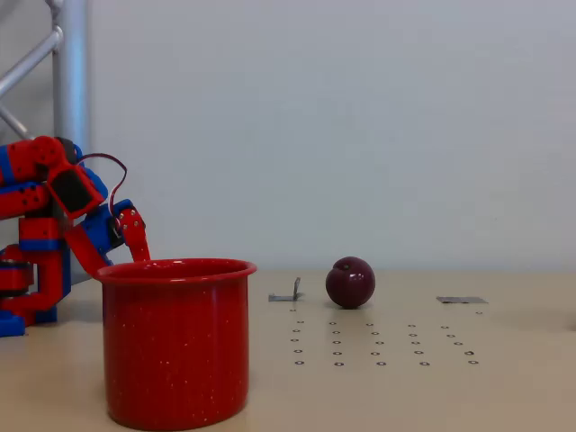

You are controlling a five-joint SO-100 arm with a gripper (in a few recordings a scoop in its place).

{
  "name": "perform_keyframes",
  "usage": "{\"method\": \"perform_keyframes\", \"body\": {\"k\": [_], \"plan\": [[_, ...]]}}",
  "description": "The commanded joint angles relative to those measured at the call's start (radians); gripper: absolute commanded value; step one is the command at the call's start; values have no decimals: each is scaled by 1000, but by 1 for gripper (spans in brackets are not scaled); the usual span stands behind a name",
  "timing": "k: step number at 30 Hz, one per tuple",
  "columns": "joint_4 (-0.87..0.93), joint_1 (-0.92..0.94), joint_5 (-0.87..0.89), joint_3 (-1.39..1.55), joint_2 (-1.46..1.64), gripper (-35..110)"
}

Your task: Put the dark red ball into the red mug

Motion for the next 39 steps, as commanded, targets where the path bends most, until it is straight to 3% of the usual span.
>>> {"method": "perform_keyframes", "body": {"k": [1, 29, 32, 35, 39], "plan": [[-2, 0, 9, 21, 74, -2], [-61, 67, 6, 15, 14, -2], [-215, 114, -198, -86, -268, -2], [-222, 160, -482, -330, -538, -2], [-216, 204, -683, -603, -747, -2]]}}
